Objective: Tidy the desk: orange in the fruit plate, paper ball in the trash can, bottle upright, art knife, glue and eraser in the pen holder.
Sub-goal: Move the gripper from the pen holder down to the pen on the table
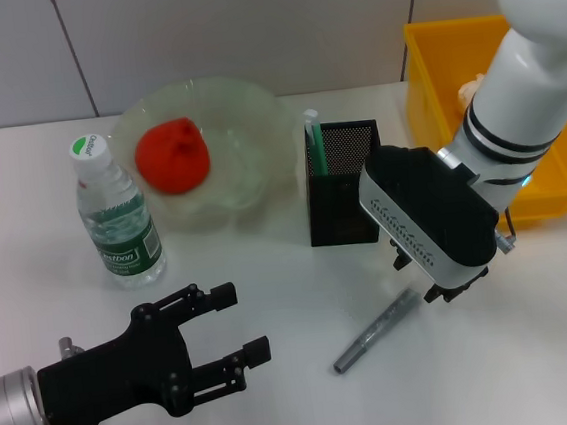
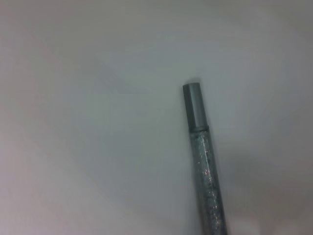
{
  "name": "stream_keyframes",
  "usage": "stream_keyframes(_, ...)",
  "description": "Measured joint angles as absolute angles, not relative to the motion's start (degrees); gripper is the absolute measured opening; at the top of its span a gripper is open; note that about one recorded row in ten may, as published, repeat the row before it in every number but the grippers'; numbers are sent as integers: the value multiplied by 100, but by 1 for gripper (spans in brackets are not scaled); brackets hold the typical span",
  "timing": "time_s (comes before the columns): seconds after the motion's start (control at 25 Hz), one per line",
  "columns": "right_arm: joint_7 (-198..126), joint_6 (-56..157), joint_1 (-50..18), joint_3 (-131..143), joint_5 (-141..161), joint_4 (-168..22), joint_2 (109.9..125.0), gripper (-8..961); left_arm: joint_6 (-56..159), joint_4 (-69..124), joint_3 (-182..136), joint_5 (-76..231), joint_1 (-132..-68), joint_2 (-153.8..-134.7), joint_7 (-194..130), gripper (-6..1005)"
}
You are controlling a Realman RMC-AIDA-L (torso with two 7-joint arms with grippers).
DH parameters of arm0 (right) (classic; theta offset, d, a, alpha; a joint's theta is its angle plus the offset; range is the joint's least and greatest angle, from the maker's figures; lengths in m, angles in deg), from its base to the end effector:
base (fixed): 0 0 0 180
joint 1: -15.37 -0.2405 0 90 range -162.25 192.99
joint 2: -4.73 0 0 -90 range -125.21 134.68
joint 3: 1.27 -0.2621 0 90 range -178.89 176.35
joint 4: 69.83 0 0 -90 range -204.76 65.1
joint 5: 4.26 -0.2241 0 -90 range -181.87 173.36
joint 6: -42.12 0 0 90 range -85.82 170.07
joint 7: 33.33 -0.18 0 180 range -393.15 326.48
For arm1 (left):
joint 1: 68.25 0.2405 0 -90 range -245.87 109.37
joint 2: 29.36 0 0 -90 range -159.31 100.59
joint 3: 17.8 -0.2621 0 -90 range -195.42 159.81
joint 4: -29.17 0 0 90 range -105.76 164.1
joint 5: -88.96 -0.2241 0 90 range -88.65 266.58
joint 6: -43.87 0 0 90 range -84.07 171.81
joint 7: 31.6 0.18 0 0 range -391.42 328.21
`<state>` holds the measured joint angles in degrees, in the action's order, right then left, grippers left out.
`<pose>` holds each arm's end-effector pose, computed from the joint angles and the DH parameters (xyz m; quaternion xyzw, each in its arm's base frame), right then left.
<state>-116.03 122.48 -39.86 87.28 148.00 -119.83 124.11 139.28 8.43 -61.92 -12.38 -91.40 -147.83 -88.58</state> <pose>0.1701 0.4131 -0.0972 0.9019 0.2856 0.3224 0.0321 -0.2770 0.2862 -0.0648 -0.9118 -0.1765 -0.3509 0.1201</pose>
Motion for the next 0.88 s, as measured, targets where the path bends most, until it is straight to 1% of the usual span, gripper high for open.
stream_keyframes(0.12, -11583, 12201, -4018, 8796, 14772, -11910, 12423, 544, 13928, 843, -6192, -1237, -9138, -14783, -8845, 734)
stream_keyframes(0.32, -11580, 12158, -4027, 8957, 14633, -11871, 12430, 481, 13927, 843, -6196, -1237, -9136, -14777, -8841, 734)
stream_keyframes(0.76, -11582, 11999, -4146, 9029, 14564, -11653, 12441, 477, 13922, 809, -6192, -1235, -9119, -14765, -8830, 732)
stream_keyframes(0.88, -11577, 11947, -4159, 9031, 14560, -11592, 12446, 426, 13922, 797, -6192, -1235, -9119, -14765, -8824, 732)
